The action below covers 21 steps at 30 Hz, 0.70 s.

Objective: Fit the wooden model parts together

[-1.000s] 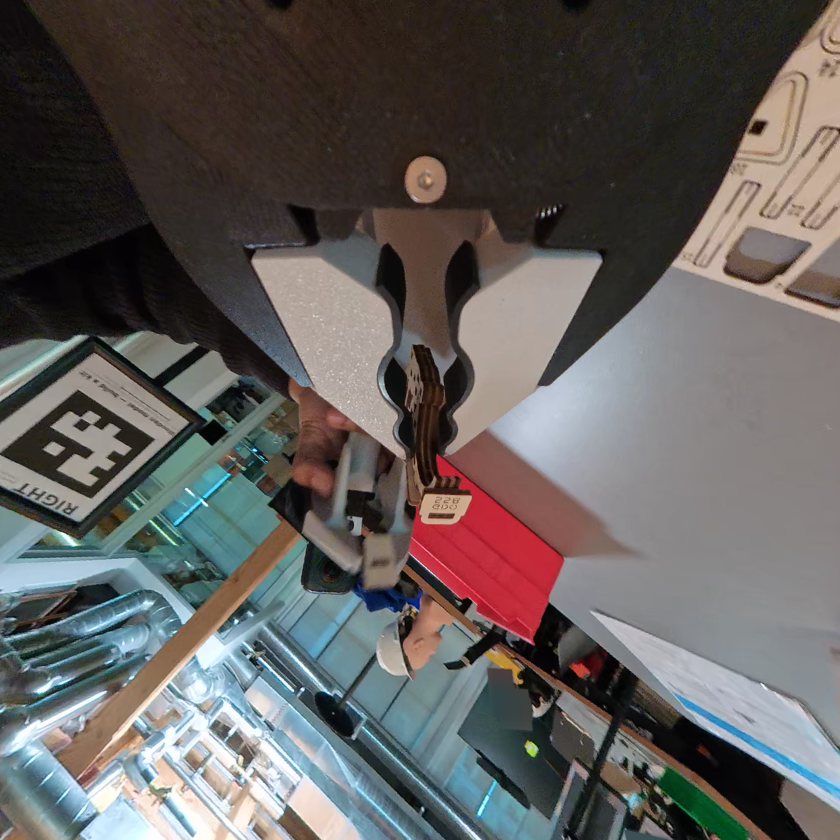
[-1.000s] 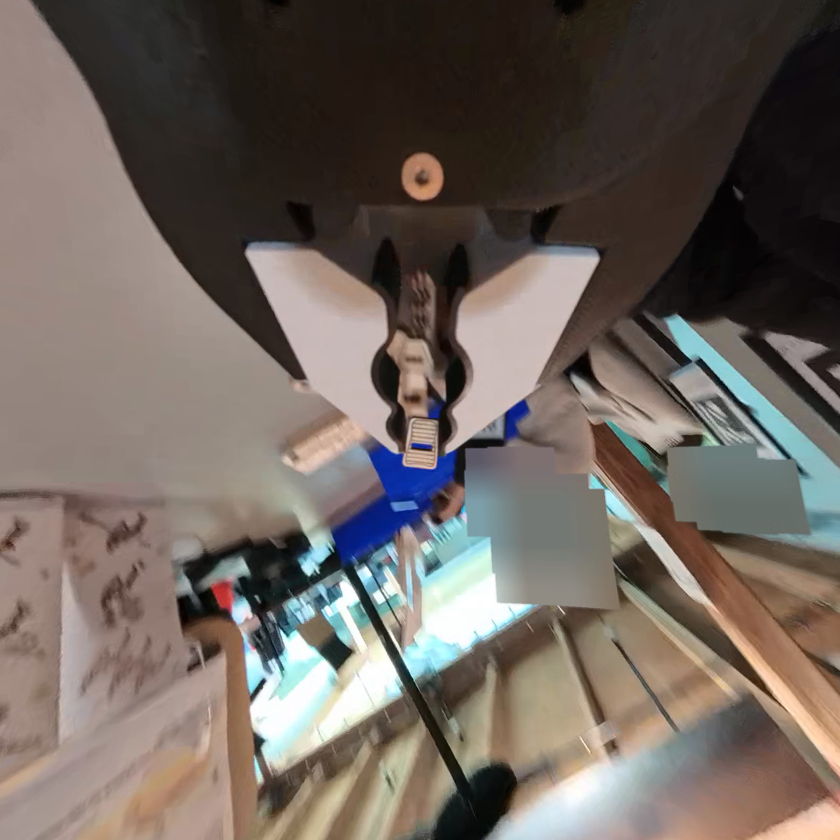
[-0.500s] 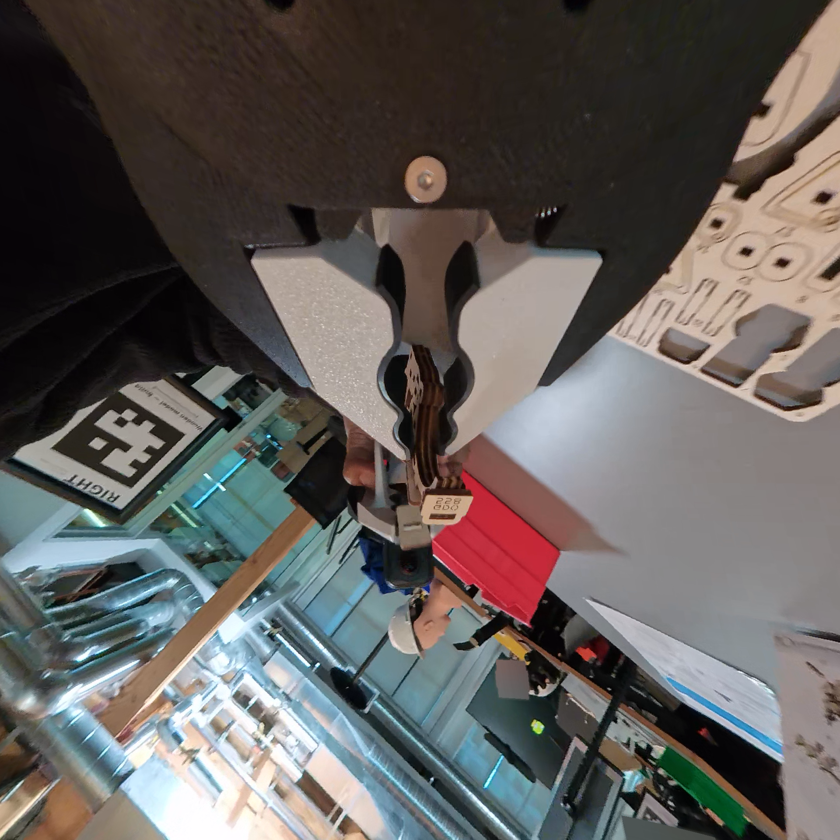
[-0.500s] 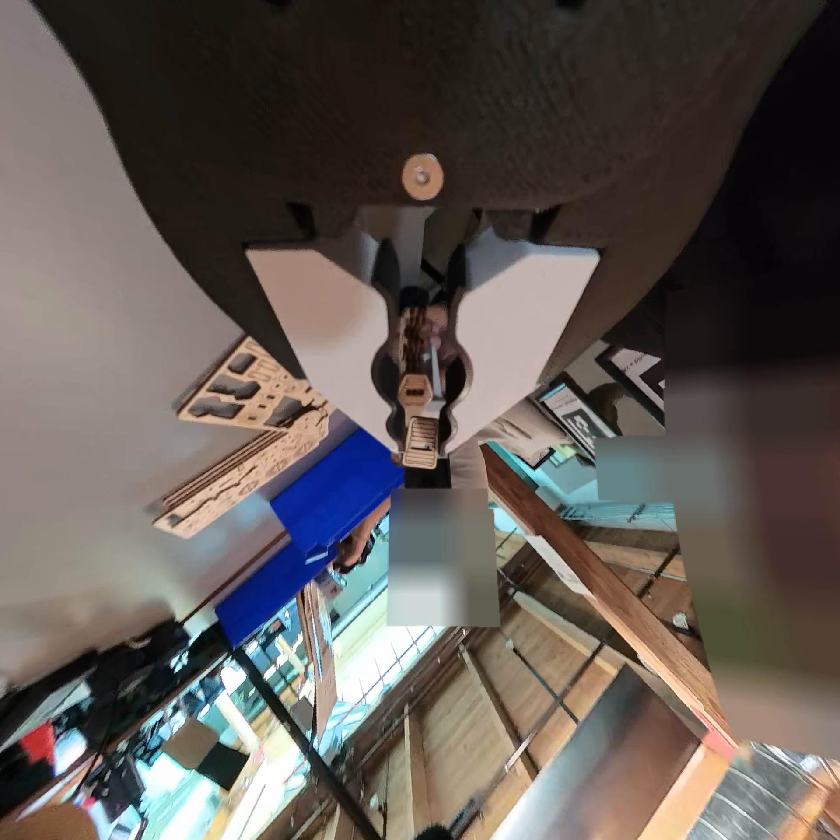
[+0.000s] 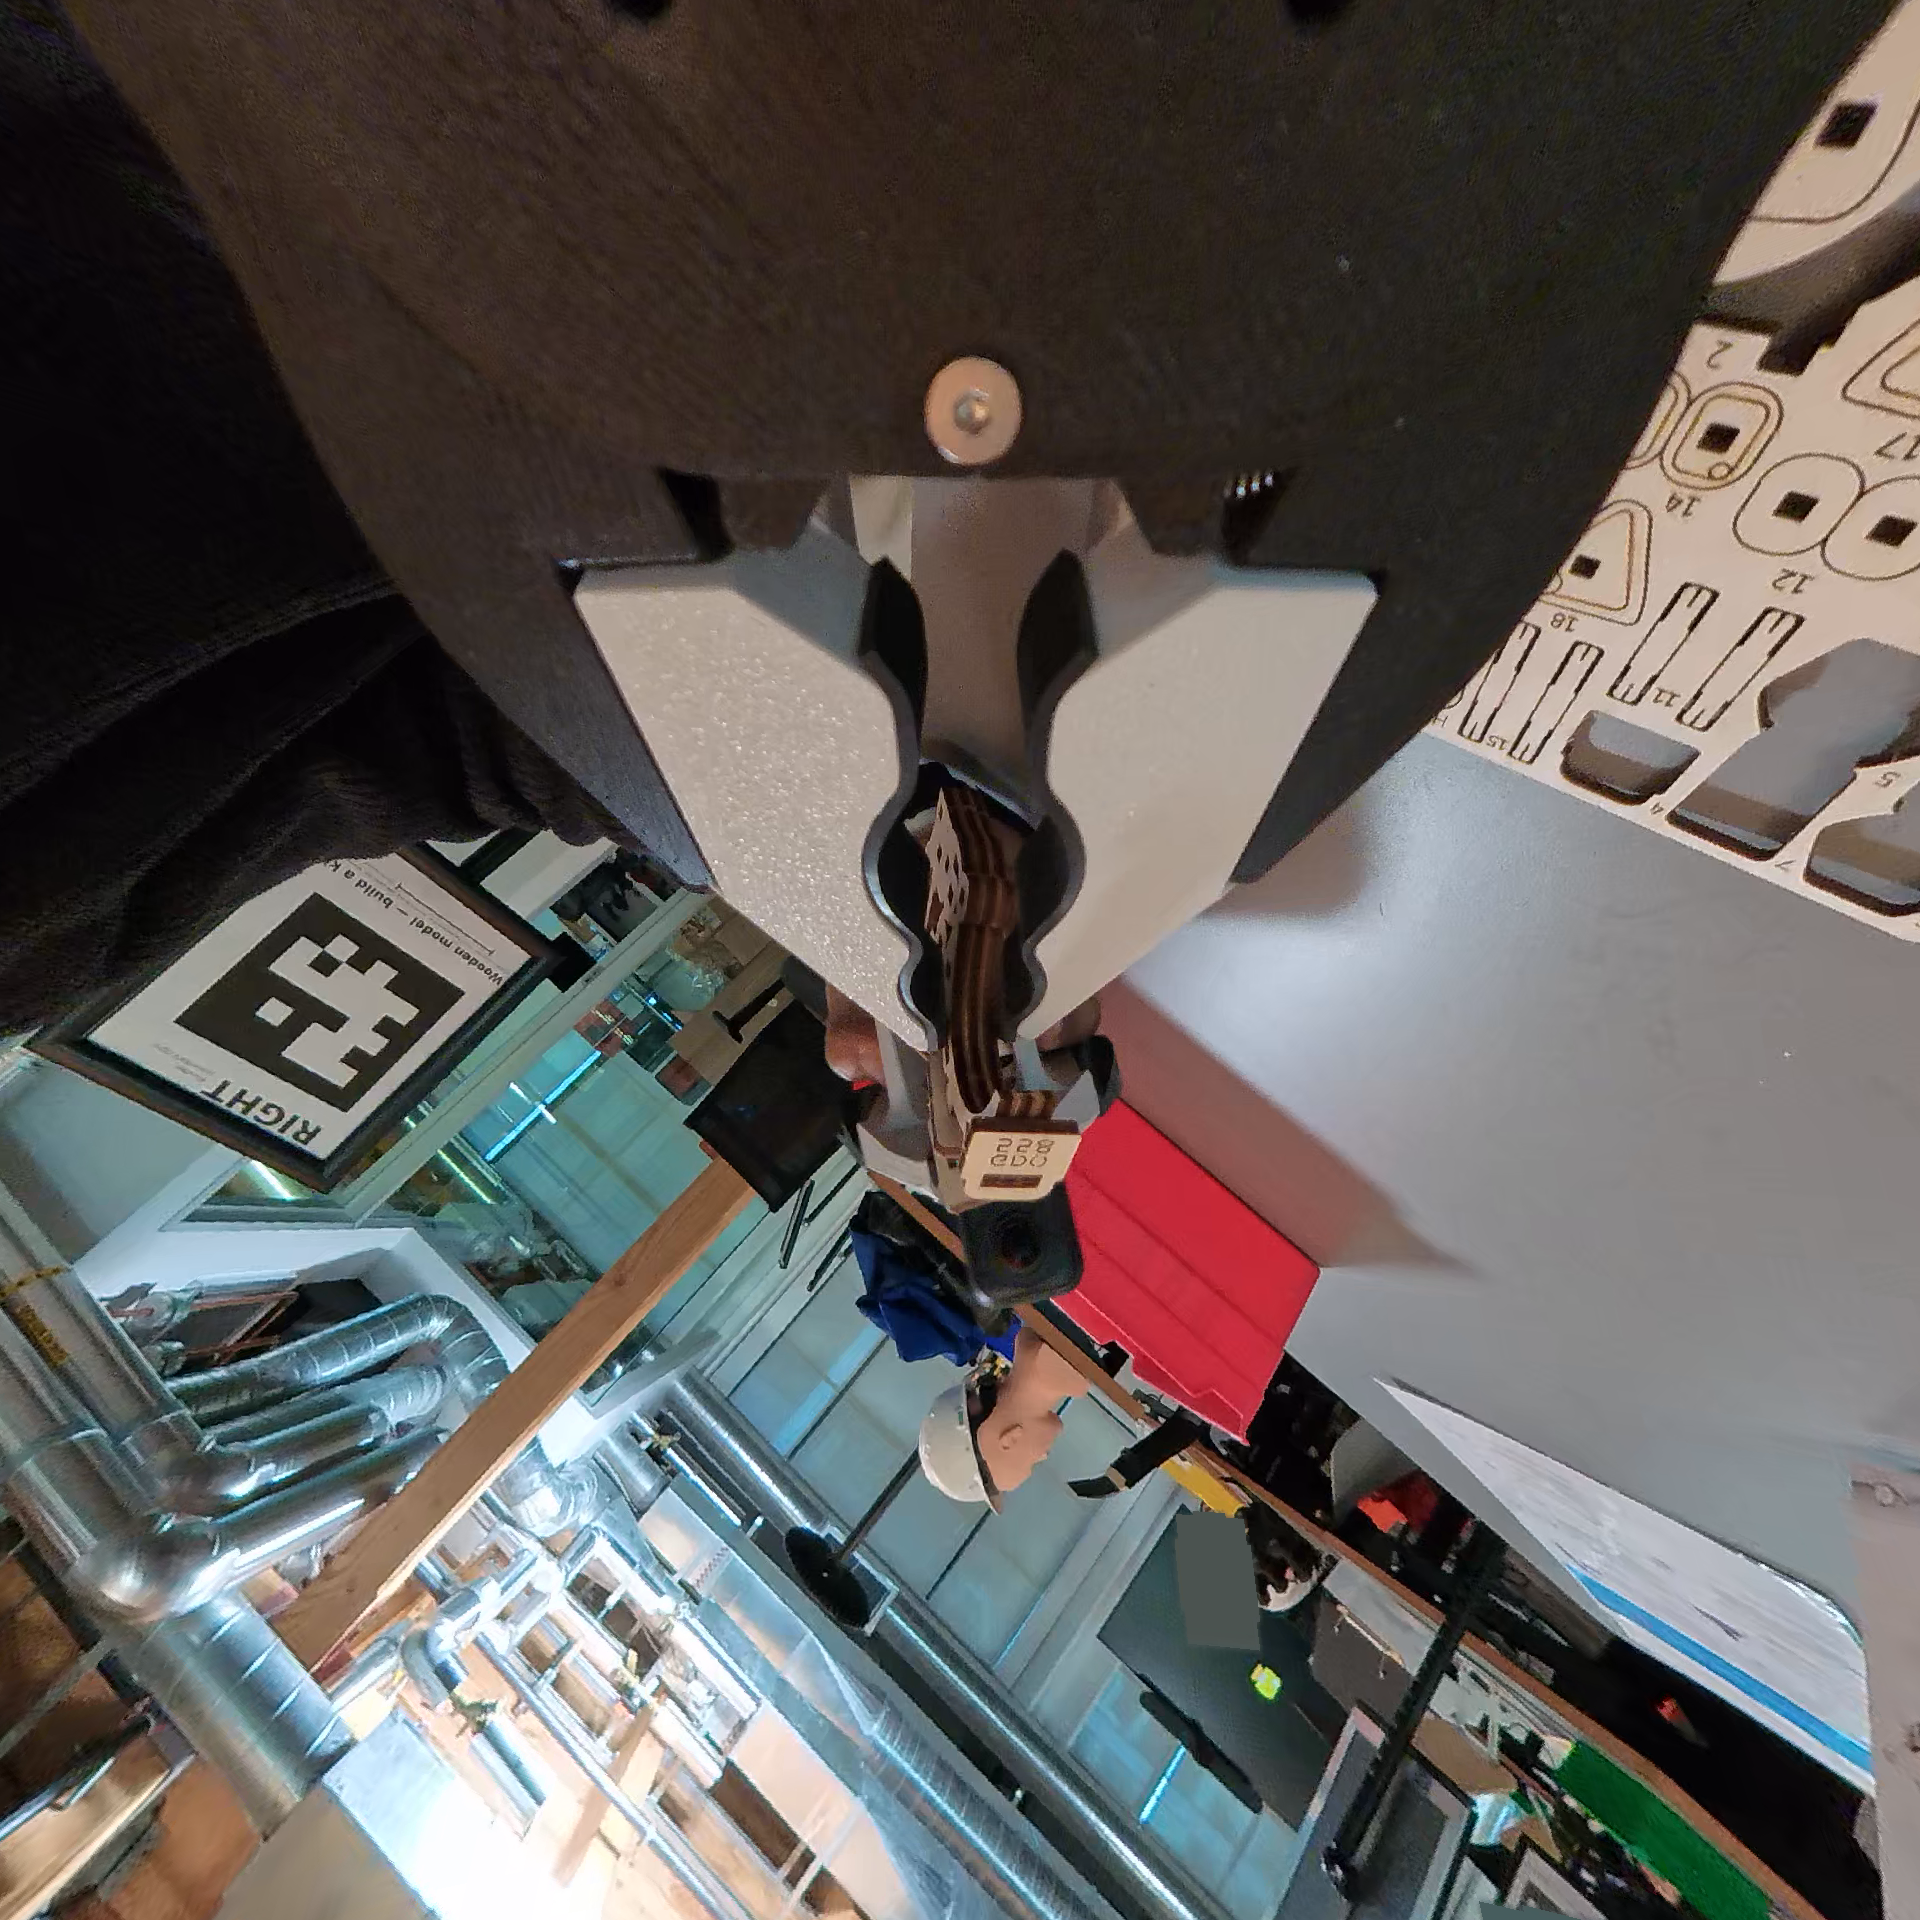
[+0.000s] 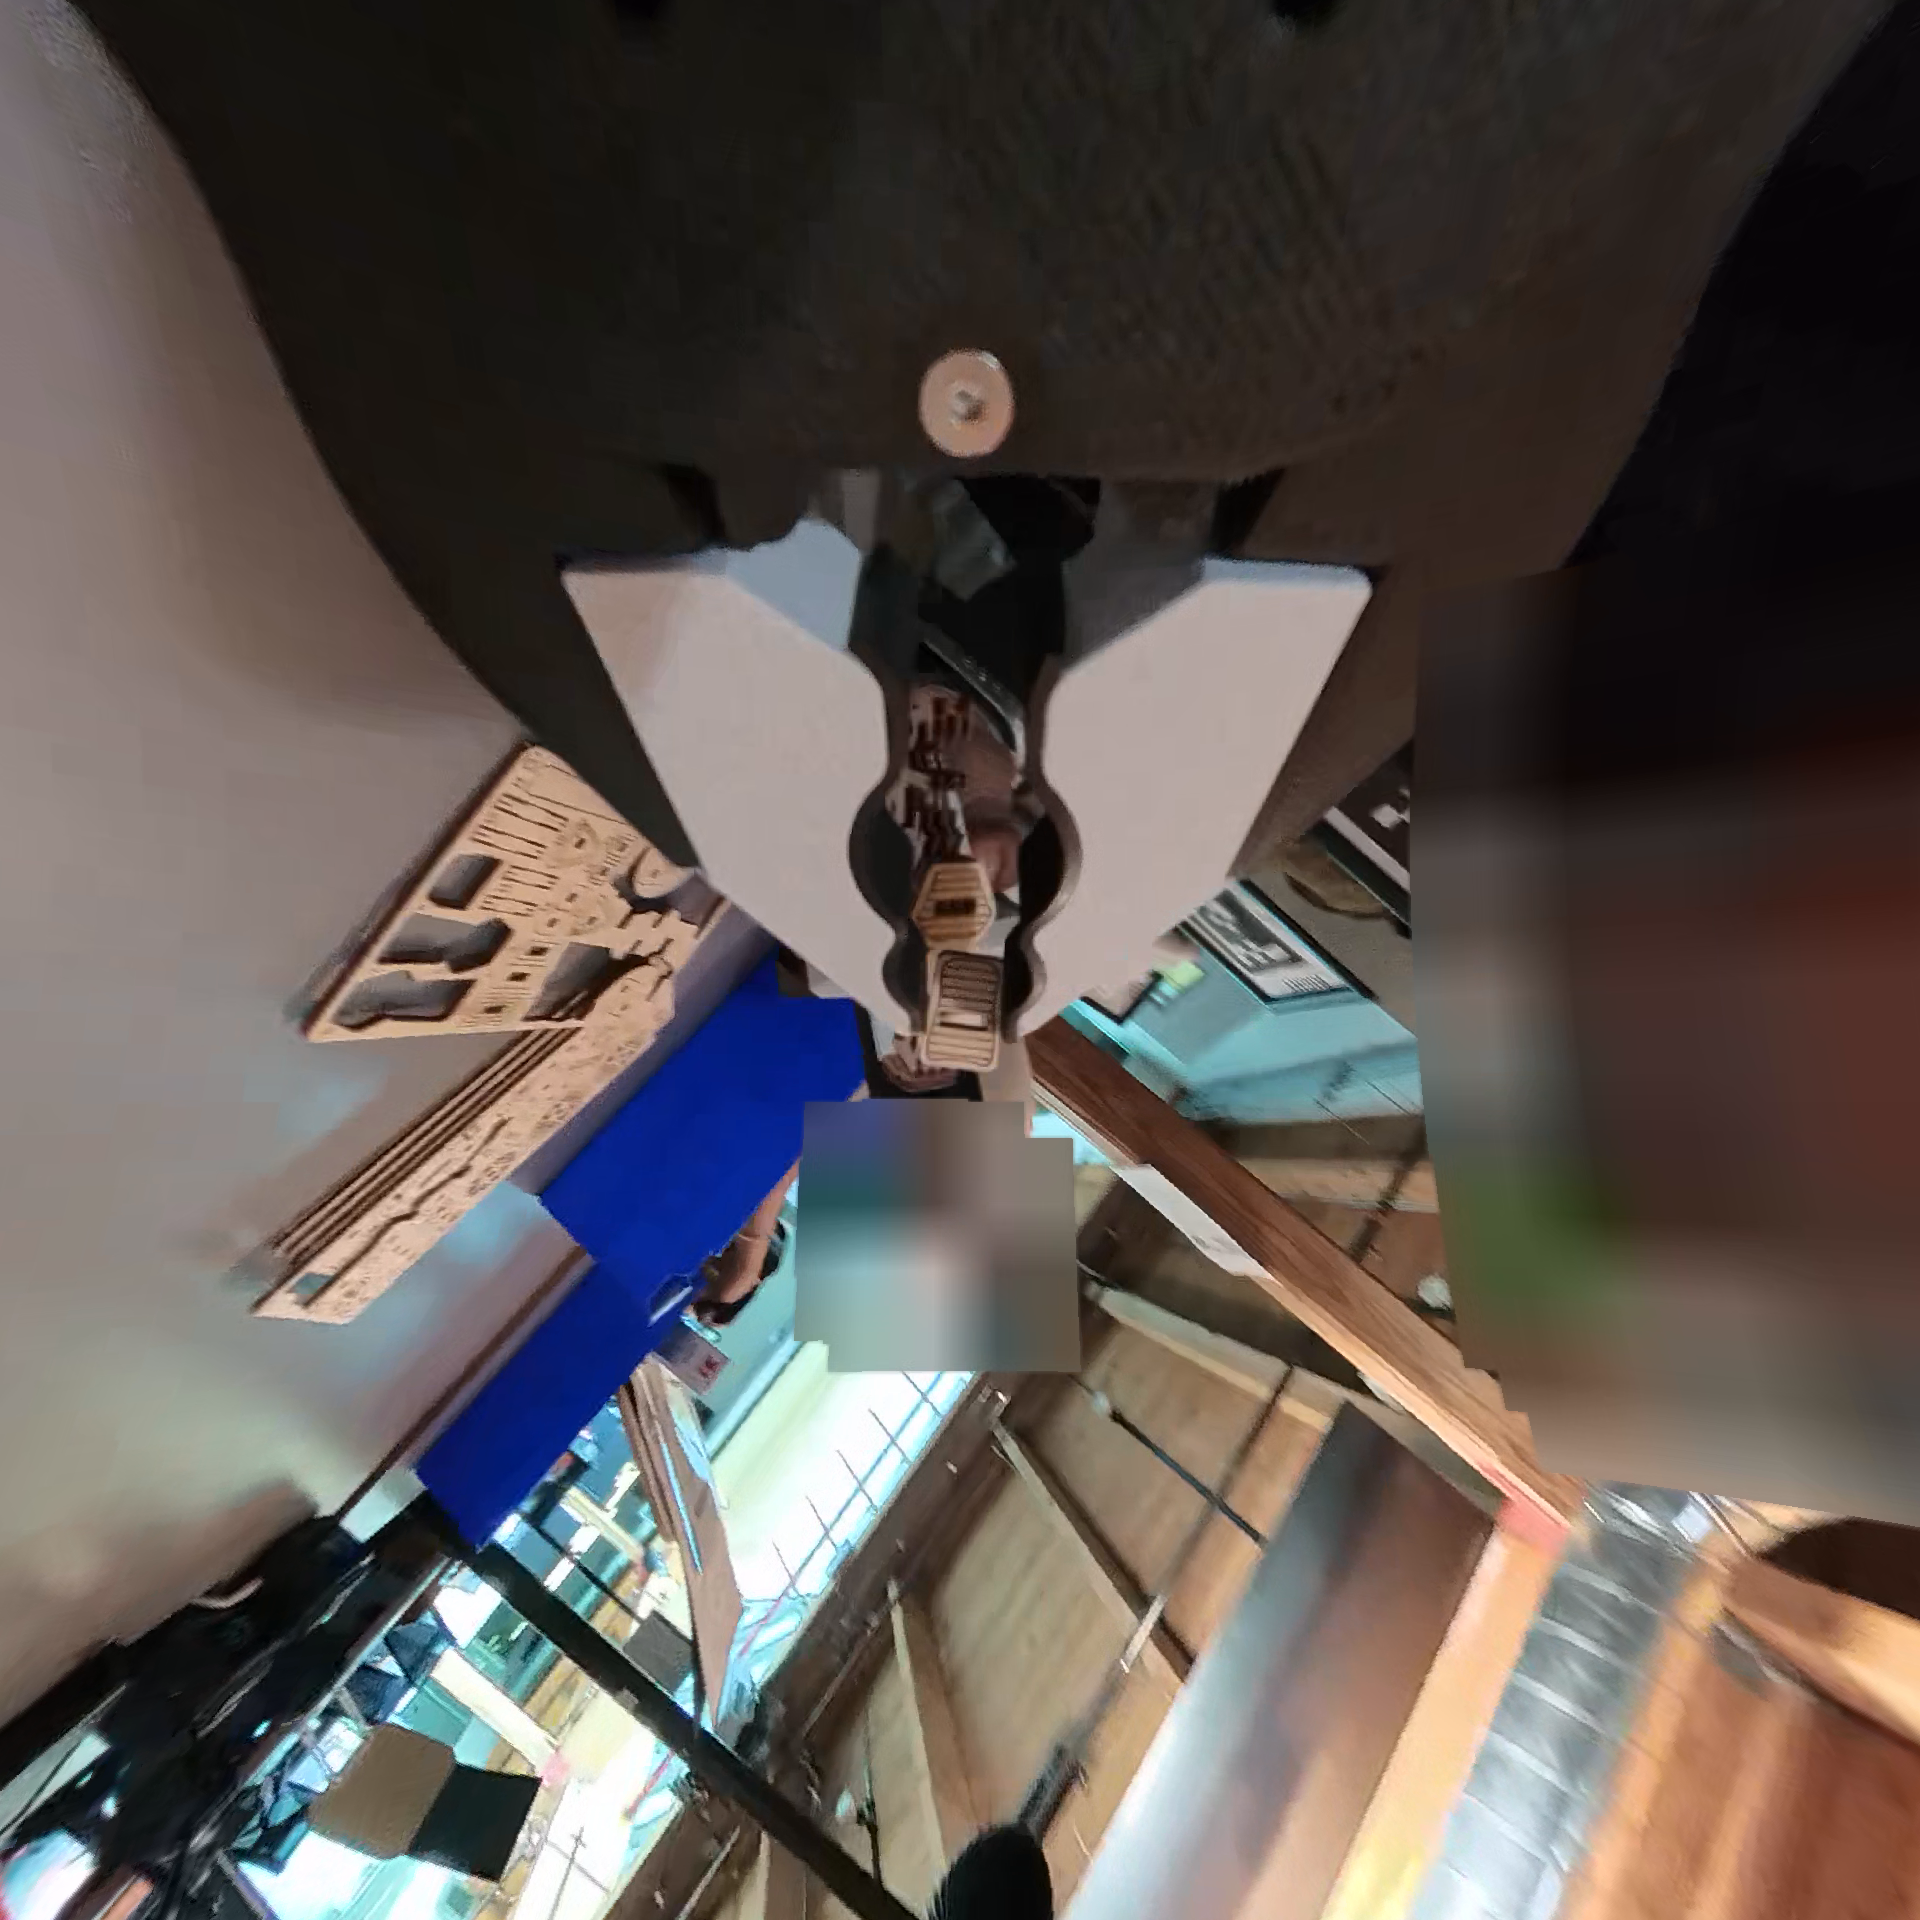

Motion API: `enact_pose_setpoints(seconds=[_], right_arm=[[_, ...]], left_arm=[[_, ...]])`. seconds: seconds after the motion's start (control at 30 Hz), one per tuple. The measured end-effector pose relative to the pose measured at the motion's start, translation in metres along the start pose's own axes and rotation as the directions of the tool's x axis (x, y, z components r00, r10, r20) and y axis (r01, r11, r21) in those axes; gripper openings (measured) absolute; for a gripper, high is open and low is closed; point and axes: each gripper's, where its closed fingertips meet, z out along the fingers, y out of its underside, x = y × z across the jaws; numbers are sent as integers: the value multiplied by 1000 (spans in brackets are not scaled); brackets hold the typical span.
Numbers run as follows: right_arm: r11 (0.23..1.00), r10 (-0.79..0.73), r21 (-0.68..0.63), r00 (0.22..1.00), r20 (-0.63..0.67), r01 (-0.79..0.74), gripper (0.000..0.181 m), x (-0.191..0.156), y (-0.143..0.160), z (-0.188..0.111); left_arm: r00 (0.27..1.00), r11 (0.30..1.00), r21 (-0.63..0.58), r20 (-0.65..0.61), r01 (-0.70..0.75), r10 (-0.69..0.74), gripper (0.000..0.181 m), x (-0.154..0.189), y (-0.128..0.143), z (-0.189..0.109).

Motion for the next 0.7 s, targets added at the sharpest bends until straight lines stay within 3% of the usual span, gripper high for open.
enact_pose_setpoints(seconds=[0.03,0.27,0.7], right_arm=[[999,-35,-18,999,-16,35,13,-1,3,1],[988,-150,-36,986,-79,148,13,-3,1,-3],[973,-218,-102,969,-115,207,13,2,12,-2]], left_arm=[[1000,1000,-7,2,2,-2,8,-1,1,1],[1000,1000,-27,-3,7,-8,8,-2,5,6],[1000,999,-46,-16,16,-17,8,1,9,10]])
